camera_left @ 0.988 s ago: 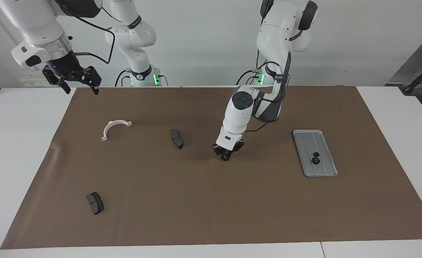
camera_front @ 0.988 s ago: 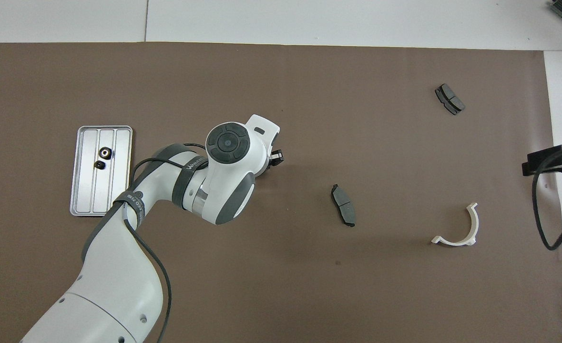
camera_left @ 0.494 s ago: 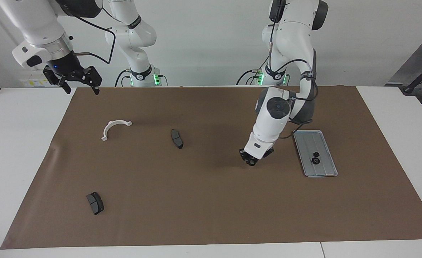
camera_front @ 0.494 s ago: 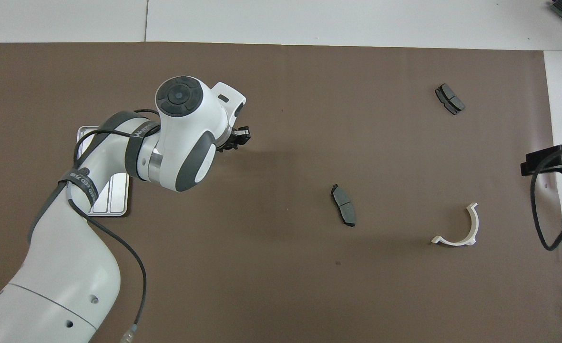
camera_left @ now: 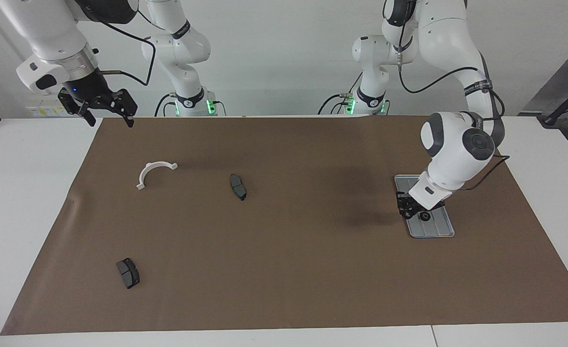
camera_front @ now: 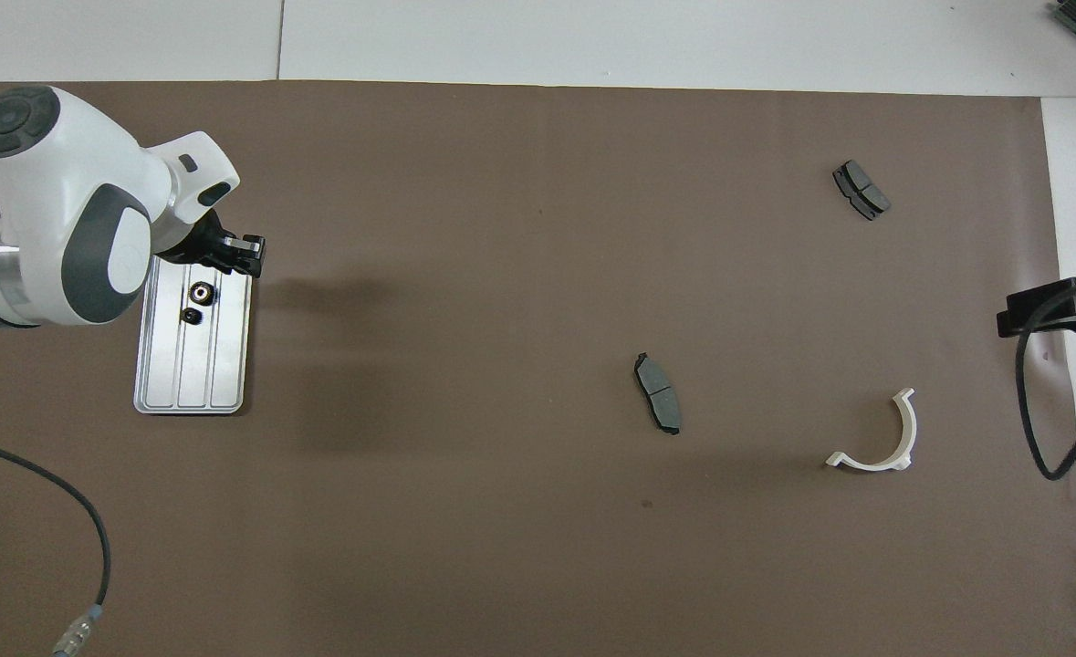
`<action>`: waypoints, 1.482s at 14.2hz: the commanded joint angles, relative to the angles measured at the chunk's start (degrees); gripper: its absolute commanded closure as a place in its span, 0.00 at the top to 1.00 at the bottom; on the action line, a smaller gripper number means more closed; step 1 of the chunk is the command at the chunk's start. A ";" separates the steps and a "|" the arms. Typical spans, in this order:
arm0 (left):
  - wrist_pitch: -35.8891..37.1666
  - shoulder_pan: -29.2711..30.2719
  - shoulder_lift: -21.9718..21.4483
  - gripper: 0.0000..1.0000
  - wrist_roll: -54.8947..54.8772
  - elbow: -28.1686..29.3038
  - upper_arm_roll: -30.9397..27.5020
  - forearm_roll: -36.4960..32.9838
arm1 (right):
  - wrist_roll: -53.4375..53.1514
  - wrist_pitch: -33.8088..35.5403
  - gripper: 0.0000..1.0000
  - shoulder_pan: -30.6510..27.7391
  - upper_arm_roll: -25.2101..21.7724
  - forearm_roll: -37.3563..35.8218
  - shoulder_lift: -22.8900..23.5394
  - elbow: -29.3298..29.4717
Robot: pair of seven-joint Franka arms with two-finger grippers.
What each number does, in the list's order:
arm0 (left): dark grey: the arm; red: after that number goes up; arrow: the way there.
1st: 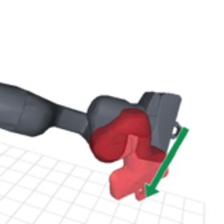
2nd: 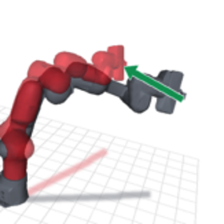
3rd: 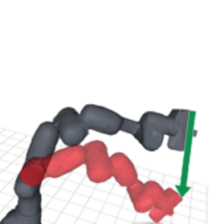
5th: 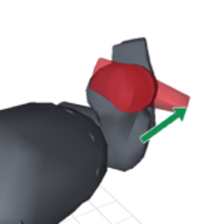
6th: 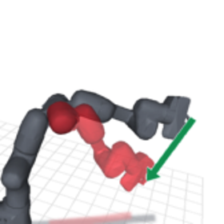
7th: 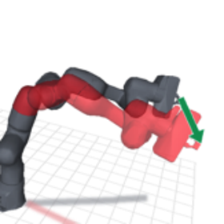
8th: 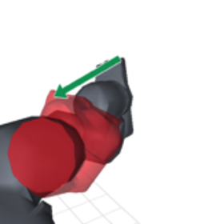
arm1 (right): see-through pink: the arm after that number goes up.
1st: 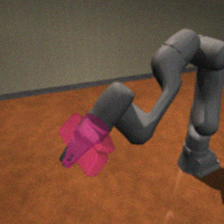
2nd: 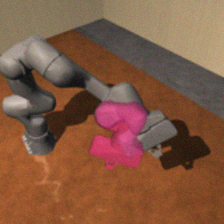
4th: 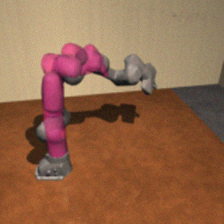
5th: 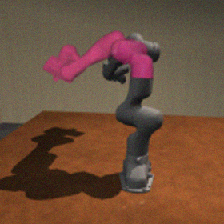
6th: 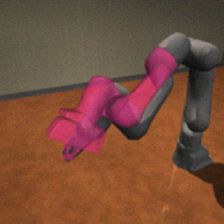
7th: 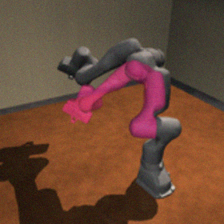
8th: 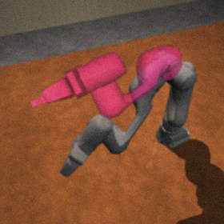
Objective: Pick bearing gear from pile to tray
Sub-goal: 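Carry the bearing to the tray and open the left gripper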
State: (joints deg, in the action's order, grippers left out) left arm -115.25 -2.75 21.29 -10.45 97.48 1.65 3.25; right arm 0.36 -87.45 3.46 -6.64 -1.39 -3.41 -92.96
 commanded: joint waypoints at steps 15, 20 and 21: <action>-11.75 11.54 -10.39 0.12 -24.79 24.69 0.63 -0.44 | -0.54 0.53 1.00 -0.12 0.05 1.13 -1.34 -1.17; -11.31 10.49 -10.83 0.49 -22.33 22.32 0.98 -0.27 | -0.80 0.62 1.00 -0.30 0.05 2.71 -0.73 -0.99; -10.70 9.97 -11.00 0.62 -21.46 21.53 0.98 -0.27 | -0.80 0.27 1.00 -0.38 0.05 2.62 -0.38 -0.73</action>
State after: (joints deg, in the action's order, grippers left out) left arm -126.26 8.06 12.10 -33.83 119.29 2.59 3.26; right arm 0.33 -87.45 3.46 -6.64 -0.31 -3.40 -93.04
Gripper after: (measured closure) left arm 0.630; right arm 0.000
